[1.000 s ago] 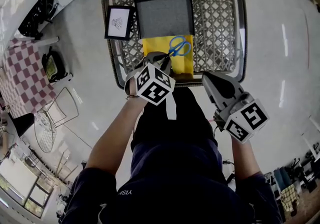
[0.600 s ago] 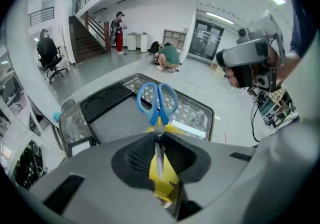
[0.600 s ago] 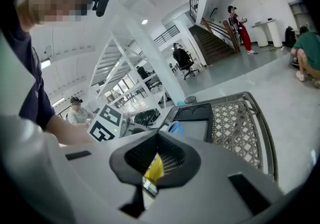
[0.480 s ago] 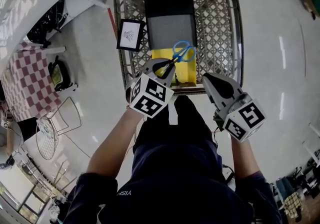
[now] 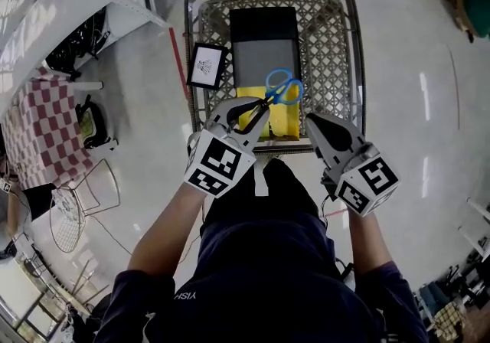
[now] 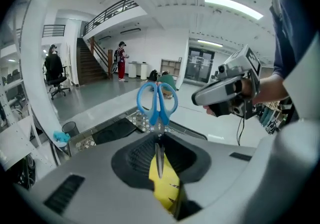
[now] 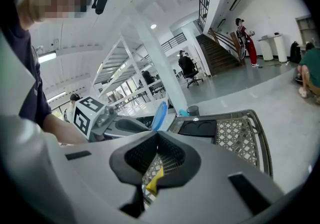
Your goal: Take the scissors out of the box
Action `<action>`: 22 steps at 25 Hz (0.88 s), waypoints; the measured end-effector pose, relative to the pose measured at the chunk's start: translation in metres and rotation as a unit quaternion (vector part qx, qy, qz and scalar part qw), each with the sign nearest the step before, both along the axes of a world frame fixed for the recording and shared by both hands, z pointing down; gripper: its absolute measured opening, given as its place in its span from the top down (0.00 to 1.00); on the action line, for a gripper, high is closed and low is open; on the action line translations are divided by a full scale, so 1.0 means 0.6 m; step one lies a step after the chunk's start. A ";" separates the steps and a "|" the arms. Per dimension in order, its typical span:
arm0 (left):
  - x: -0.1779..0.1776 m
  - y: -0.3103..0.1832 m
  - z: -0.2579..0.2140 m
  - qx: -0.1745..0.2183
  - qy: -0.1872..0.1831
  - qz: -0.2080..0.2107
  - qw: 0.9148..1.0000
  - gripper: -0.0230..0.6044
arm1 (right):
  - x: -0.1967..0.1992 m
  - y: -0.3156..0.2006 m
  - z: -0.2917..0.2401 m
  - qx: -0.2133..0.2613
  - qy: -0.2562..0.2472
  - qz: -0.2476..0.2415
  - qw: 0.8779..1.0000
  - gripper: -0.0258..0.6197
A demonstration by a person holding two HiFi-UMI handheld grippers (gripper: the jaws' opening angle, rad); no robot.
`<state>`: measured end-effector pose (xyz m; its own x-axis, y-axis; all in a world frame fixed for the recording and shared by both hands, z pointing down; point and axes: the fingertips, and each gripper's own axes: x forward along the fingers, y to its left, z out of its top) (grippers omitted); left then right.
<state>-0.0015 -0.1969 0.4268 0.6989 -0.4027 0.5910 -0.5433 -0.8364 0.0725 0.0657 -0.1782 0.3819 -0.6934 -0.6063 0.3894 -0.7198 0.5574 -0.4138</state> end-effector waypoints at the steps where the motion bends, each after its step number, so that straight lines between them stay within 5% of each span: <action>1: -0.004 0.000 -0.010 0.006 0.005 0.000 1.000 0.84 | -0.003 0.001 -0.003 0.003 0.001 0.000 1.000 0.93; 22: -0.066 0.033 -0.176 0.089 0.100 0.009 0.991 0.84 | -0.050 0.008 -0.106 0.081 0.032 -0.006 0.996 0.93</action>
<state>-0.0410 -0.1772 0.3210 0.8030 -0.4743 0.3608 -0.5176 -0.8551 0.0278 0.0357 -0.1736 0.3184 -0.6783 -0.6562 0.3308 -0.7343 0.6220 -0.2718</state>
